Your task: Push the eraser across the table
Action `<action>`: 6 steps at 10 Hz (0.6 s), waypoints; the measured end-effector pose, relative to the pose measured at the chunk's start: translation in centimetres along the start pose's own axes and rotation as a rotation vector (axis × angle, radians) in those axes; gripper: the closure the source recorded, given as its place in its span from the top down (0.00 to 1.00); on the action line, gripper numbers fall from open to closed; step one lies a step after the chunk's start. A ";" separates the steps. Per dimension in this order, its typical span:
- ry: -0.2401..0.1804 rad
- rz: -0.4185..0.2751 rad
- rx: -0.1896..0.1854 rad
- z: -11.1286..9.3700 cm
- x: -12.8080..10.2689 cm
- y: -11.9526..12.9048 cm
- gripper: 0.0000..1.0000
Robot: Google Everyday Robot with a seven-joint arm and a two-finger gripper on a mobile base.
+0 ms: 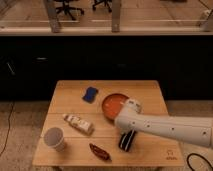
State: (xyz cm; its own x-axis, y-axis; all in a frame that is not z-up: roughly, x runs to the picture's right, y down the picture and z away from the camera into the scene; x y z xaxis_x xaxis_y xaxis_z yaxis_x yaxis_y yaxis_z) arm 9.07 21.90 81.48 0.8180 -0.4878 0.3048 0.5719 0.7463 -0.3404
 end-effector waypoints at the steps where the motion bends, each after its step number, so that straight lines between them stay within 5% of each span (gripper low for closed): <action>1: 0.009 0.015 -0.004 0.1 0.2 0.1 0.02; 6: 0.057 0.095 -0.015 0.1 1.5 0.8 0.02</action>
State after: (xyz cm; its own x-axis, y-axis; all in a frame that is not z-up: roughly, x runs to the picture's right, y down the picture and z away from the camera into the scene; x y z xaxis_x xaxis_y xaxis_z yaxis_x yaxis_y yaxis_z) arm 10.74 21.84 81.75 0.8703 -0.4407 0.2198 0.4924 0.7835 -0.3790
